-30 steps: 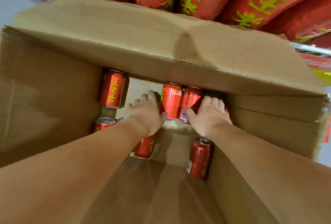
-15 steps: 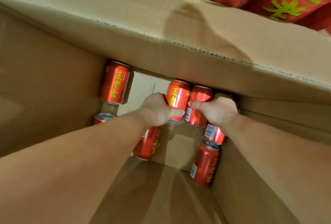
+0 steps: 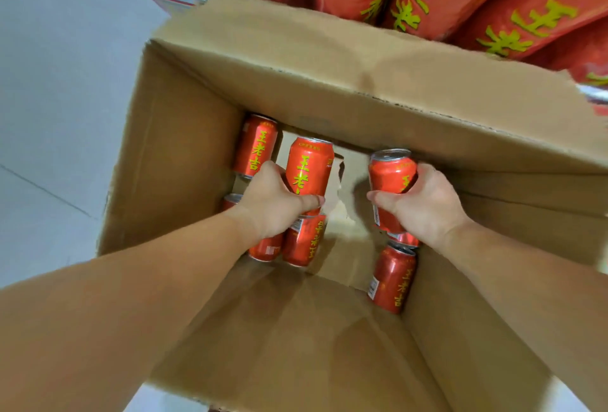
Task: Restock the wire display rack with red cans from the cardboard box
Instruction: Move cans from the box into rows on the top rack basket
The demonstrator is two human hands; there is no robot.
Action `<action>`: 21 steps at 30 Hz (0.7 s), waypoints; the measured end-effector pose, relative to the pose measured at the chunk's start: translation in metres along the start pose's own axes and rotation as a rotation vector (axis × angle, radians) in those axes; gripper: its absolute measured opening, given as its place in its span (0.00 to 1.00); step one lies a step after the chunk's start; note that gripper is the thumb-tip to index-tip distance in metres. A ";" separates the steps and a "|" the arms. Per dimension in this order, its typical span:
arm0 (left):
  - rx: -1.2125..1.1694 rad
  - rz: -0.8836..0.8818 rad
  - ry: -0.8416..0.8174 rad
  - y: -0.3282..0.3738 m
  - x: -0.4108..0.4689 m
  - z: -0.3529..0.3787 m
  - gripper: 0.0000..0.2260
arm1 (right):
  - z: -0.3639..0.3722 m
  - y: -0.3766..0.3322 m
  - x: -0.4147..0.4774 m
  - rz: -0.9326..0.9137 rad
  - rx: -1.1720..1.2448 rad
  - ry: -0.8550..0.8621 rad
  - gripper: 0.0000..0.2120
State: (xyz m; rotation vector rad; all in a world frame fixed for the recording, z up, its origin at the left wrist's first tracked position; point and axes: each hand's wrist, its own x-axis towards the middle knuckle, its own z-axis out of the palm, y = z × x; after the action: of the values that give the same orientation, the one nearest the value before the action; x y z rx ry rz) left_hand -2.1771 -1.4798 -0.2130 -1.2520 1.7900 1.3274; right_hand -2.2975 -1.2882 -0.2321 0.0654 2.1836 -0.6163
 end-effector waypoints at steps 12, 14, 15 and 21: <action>-0.192 0.056 0.091 0.062 -0.157 -0.037 0.31 | -0.095 -0.075 -0.144 -0.043 0.159 0.006 0.24; -0.191 0.078 0.107 0.079 -0.186 -0.048 0.30 | -0.115 -0.093 -0.171 -0.066 0.208 0.015 0.25; -0.183 0.084 0.117 0.087 -0.200 -0.053 0.31 | -0.124 -0.101 -0.183 -0.074 0.224 0.016 0.25; -0.165 0.194 0.191 0.153 -0.295 -0.098 0.26 | -0.200 -0.164 -0.262 -0.130 0.365 0.047 0.19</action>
State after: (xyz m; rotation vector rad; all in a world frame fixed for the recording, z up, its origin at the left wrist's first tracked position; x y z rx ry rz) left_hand -2.1929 -1.4602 0.1324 -1.3601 2.0113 1.5340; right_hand -2.3154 -1.2995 0.1353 0.1323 2.1069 -1.0922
